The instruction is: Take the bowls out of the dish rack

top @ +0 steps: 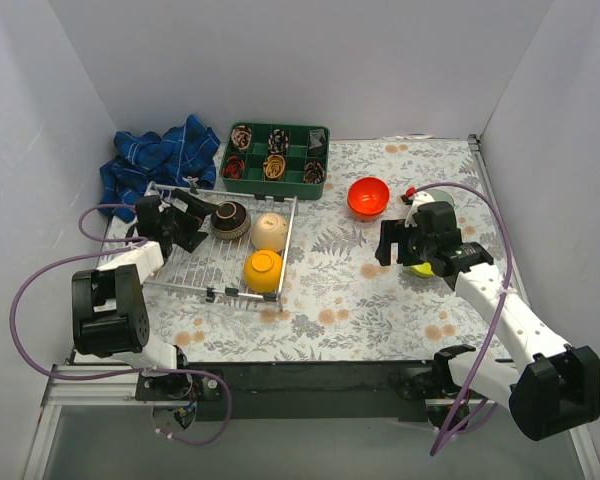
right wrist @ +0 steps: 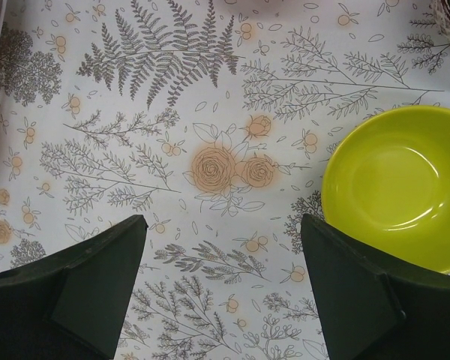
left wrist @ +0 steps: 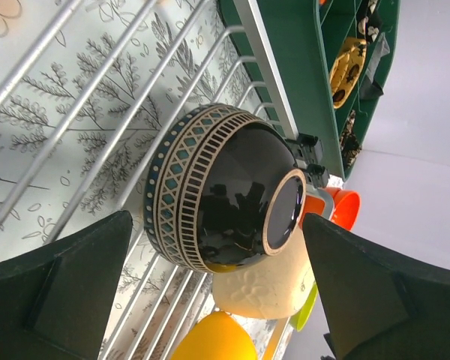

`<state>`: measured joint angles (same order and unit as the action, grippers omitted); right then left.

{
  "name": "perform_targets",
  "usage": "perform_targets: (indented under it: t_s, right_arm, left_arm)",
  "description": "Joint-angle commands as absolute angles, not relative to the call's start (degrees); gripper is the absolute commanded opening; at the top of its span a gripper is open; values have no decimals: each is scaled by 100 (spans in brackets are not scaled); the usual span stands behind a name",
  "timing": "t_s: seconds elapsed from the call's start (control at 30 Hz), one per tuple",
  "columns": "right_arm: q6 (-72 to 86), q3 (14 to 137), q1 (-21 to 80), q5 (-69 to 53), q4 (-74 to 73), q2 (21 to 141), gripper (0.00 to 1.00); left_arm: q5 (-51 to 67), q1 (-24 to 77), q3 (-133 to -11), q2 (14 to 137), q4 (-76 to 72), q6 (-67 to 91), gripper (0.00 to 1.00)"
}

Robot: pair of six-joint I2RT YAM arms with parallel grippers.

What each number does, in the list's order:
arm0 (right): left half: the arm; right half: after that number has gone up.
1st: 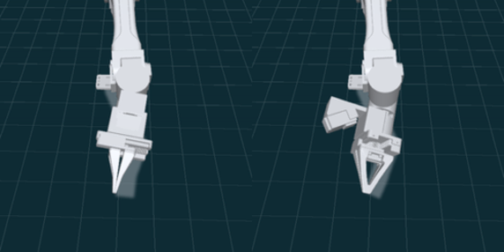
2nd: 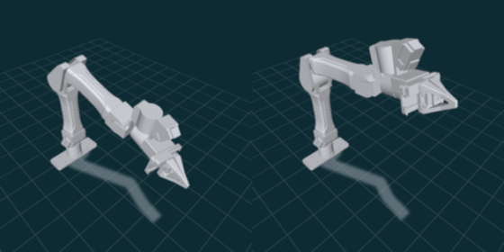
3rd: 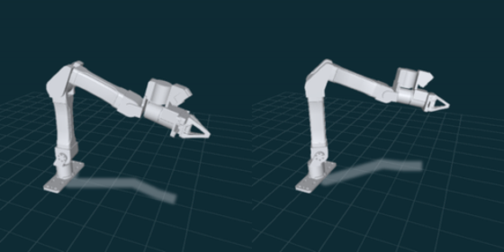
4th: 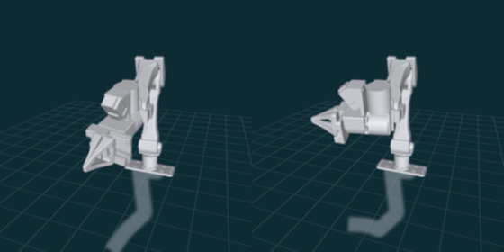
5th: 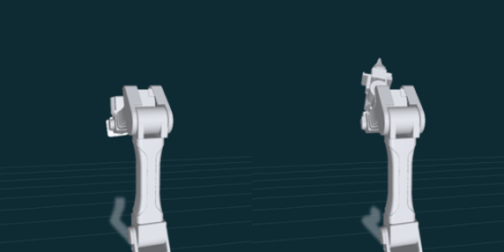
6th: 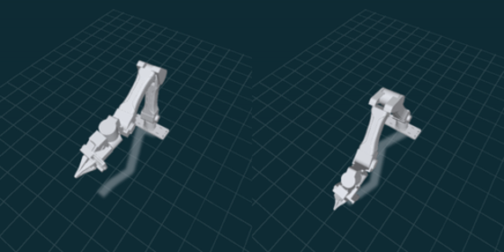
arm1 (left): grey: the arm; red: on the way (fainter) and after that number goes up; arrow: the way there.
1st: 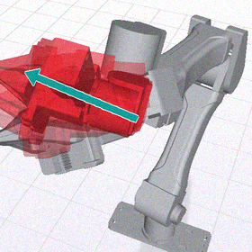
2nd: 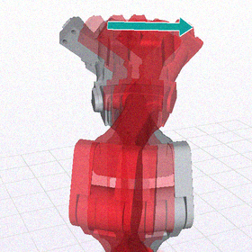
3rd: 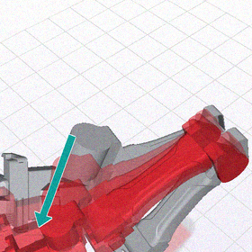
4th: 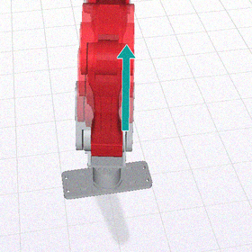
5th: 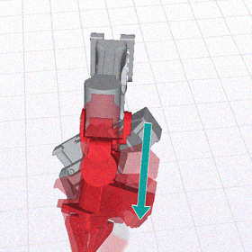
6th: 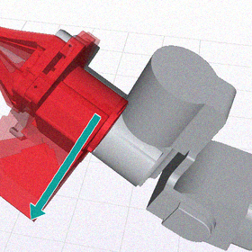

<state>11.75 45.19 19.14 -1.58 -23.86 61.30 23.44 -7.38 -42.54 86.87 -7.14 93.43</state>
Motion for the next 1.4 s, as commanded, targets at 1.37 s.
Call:
perform_targets:
  t_s: [1.37]
  right_arm:
    - [1222,4438,1925,-510,-2364,6091,91]
  left_arm:
    - [2628,-703,-3885,9036,-1458,9519,93]
